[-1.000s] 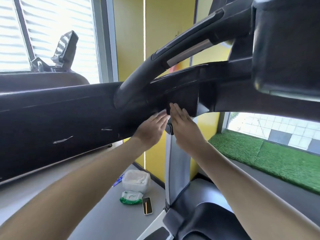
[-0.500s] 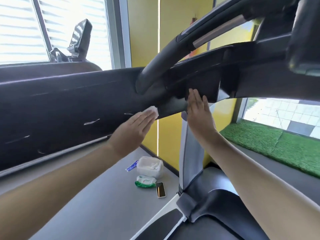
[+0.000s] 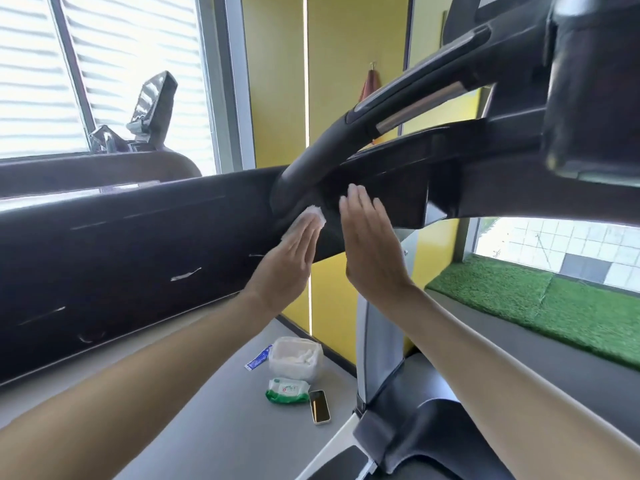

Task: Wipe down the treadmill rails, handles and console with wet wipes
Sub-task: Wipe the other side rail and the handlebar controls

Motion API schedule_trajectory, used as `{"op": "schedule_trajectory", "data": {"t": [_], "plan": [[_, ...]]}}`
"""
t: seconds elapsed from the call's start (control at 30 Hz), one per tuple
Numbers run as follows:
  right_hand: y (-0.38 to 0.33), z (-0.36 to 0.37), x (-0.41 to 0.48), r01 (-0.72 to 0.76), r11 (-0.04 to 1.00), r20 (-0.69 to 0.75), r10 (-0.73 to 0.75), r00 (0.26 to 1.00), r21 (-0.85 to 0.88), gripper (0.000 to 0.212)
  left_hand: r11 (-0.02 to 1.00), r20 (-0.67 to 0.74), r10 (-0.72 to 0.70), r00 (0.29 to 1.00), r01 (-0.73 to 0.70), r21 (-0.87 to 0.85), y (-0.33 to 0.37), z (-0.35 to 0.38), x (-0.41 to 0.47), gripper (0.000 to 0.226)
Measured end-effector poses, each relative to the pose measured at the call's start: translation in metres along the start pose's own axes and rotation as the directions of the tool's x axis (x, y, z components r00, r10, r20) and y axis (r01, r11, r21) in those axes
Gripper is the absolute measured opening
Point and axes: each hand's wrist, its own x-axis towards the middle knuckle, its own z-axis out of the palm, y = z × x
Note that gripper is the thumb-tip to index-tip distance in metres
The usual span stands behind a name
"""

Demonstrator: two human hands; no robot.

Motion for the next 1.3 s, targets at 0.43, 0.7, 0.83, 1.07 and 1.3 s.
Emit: {"op": "schedule_trajectory", "data": {"t": [0.43, 0.7, 0.83, 1.07, 1.3], "plan": [[0.002, -0.003, 0.03, 0.017, 0.973, 0.115, 0.01, 0.993, -0.231, 0.061, 0.998, 0.067, -0.033, 0.997, 0.029, 0.057, 0.004, -0.001, 0.01, 0.064], [0.01, -0.002, 0.027, 0.052, 0.965, 0.134, -0.017, 0.991, -0.258, 0.059, 0.953, 0.101, -0.238, 0.966, 0.253, -0.169, -0.001, -0.003, 0.048, 0.068], [0.013, 0.002, 0.025, 0.068, 0.952, 0.134, -0.029, 0.991, -0.298, 0.06, 0.966, 0.066, -0.195, 0.979, 0.203, -0.163, 0.004, -0.001, 0.031, 0.067], [0.006, -0.006, 0.027, 0.08, 0.956, 0.178, -0.03, 0.984, -0.283, 0.069, 0.979, 0.038, -0.053, 0.998, 0.06, -0.197, -0.011, 0.005, -0.008, 0.066], [-0.003, -0.015, 0.014, 0.072, 0.99, 0.155, -0.052, 0.986, -0.12, 0.063, 0.973, -0.015, -0.001, 1.0, -0.002, -0.229, -0.004, 0.003, -0.025, 0.068]]}}
